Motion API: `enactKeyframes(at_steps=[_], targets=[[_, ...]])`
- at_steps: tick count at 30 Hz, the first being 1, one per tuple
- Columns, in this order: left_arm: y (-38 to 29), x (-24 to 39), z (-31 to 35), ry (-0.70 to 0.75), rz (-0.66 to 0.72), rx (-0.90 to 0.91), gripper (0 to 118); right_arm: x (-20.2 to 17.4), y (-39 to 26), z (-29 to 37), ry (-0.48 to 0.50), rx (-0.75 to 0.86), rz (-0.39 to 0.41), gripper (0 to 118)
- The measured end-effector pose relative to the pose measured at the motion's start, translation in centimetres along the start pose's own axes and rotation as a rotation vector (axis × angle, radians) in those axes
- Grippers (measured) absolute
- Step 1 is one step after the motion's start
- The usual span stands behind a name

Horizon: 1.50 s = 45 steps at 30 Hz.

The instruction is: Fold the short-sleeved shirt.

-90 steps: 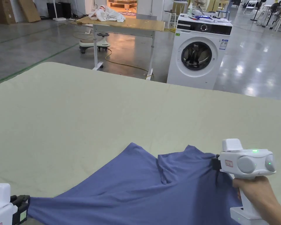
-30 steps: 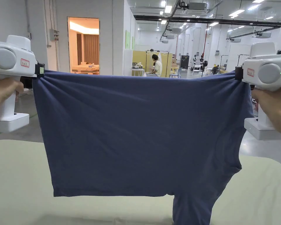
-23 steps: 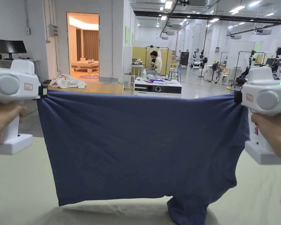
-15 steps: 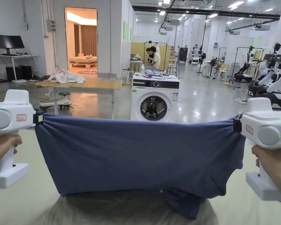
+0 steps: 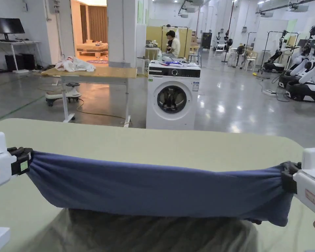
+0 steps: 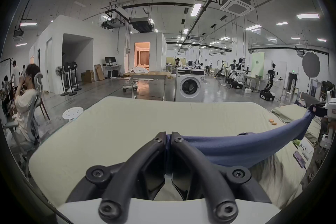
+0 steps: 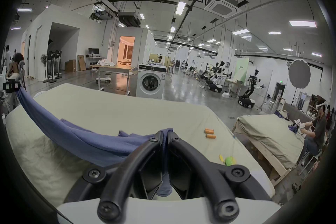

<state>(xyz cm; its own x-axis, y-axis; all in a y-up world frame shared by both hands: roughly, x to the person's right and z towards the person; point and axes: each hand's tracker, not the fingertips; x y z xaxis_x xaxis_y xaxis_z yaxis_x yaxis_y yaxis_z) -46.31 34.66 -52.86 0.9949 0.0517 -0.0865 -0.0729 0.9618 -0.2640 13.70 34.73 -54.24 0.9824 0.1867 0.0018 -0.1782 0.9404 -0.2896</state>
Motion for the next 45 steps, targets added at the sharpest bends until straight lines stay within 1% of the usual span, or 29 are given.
enactKeyframes(at_steps=[4,8,12,14,16,18,20,22,23,25,29,33,34,35,36,37,38,39,40,41,45], targets=[[-4.5,-0.3,3.6,-0.002,0.005,-0.036,0,-0.8,-4.2,3.1,0.008,-0.054,0.017,2],[-9.4,-0.7,6.4,-0.004,-0.016,-0.129,0,-1.2,-8.8,5.0,0.03,-0.166,0.013,2],[-14.4,-1.1,7.5,-0.002,-0.033,-0.256,0,-2.0,-13.3,6.4,0.051,-0.265,0.016,2],[-16.7,-1.2,7.5,-0.003,-0.021,-0.327,0,-2.3,-15.6,6.7,0.059,-0.327,0.007,2],[-18.6,-1.2,7.2,0.004,-0.038,-0.387,0,-2.7,-17.8,6.8,0.061,-0.385,0.021,2],[-20.3,-1.0,6.6,0.006,-0.051,-0.442,0,-3.0,-19.9,6.5,0.077,-0.435,0.018,2],[-21.7,-1.0,6.0,0.004,-0.049,-0.475,0,-3.3,-21.8,6.1,0.078,-0.501,0.05,2],[-22.6,-0.7,5.4,0.019,-0.066,-0.524,0,-3.4,-23.2,5.7,0.082,-0.533,0.035,2],[-23.0,-0.7,5.1,0.021,-0.07,-0.54,0,-3.5,-23.9,5.4,0.088,-0.556,0.045,3],[-23.5,-0.6,4.6,0.025,-0.08,-0.573,0,-3.5,-24.9,5.0,0.084,-0.576,0.05,3],[-25.5,-0.4,3.5,0.04,-0.142,-0.585,0,-3.7,-25.8,4.3,0.085,-0.602,0.052,3],[-26.1,0.2,3.6,0.055,-0.171,-0.575,1,-3.8,-26.2,4.1,0.082,-0.611,0.023,4],[-26.1,0.1,3.8,0.057,-0.167,-0.572,1,-3.7,-26.2,4.2,0.082,-0.605,0.019,6],[-25.9,0.1,3.8,0.056,-0.153,-0.568,3,-3.7,-26.0,4.4,0.079,-0.603,0.019,14],[-25.5,0.0,4.0,0.053,-0.132,-0.563,8,-3.5,-25.6,4.6,0.07,-0.607,0.02,24],[-25.0,-0.1,4.1,0.042,-0.103,-0.552,15,-3.4,-25.1,4.9,0.056,-0.602,0.017,40],[-24.3,0.0,4.6,0.023,-0.079,-0.539,25,-3.2,-24.4,5.3,0.043,-0.578,0.012,60],[-23.7,0.1,4.7,0.006,-0.062,-0.513,34,-3.1,-23.7,5.5,0.043,-0.543,0.007,70],[-23.1,0.3,4.7,-0.002,-0.061,-0.478,41,-3.0,-22.8,5.7,0.045,-0.509,0.002,77],[-22.5,0.7,4.7,-0.008,-0.065,-0.442,45,-3.0,-21.9,5.8,0.043,-0.477,-0.006,80],[-20.0,2.5,3.7,-0.01,-0.082,-0.319,45,-4.0,-18.9,4.9,0.023,-0.318,-0.045,80]])
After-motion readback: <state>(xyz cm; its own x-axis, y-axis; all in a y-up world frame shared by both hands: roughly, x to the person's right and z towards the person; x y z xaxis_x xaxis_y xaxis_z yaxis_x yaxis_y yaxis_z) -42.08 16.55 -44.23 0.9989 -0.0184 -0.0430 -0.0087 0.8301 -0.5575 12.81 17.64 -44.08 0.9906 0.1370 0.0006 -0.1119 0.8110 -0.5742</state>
